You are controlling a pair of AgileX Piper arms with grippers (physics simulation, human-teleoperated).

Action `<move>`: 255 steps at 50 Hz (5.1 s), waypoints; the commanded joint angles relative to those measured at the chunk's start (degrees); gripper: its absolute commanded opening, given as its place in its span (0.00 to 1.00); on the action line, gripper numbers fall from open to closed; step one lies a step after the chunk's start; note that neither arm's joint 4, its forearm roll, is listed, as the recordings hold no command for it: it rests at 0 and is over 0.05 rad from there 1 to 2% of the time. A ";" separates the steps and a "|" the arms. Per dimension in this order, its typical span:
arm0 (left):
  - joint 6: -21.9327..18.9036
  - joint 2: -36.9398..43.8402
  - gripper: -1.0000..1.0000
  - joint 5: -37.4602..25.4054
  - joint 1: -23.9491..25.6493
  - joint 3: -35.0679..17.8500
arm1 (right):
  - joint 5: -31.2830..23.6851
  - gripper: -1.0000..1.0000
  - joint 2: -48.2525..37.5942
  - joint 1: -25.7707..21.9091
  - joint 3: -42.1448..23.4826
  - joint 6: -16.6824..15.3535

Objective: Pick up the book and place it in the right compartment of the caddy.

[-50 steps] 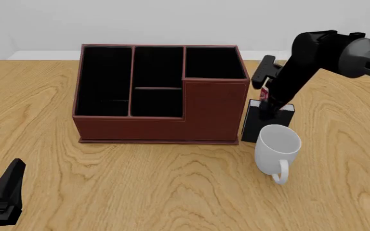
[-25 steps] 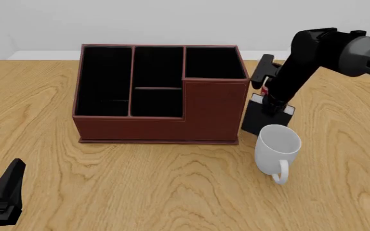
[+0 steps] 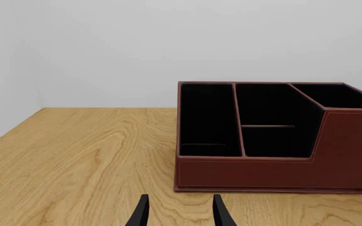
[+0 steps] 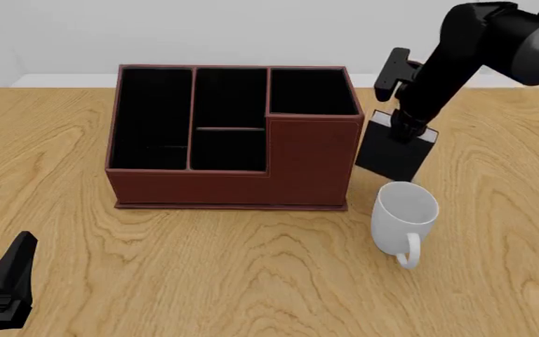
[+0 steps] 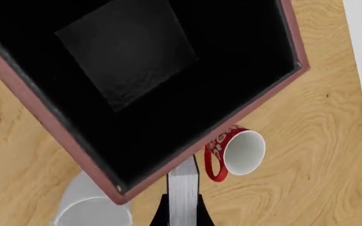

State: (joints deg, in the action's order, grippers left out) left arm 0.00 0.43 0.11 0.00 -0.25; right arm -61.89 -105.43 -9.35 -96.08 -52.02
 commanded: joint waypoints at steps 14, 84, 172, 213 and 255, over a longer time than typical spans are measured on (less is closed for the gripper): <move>0.00 0.00 1.00 0.00 0.00 0.00 | -7.51 0.00 2.19 0.91 -8.93 -0.24; 0.00 0.00 1.00 0.00 0.00 0.00 | -8.01 0.00 19.37 -1.66 -6.14 -1.74; 0.00 0.00 1.00 0.00 0.00 0.00 | -8.01 0.00 3.13 -14.23 -29.12 -3.07; 0.00 0.00 1.00 0.00 0.00 0.00 | -8.01 0.00 -3.54 -16.02 -31.84 -1.72; 0.00 0.00 1.00 0.00 0.00 0.00 | -8.01 0.00 -9.20 -15.16 -34.30 -1.03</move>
State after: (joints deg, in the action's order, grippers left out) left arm 0.00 0.43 0.11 0.00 -0.25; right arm -69.90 -113.81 -24.66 -129.23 -54.41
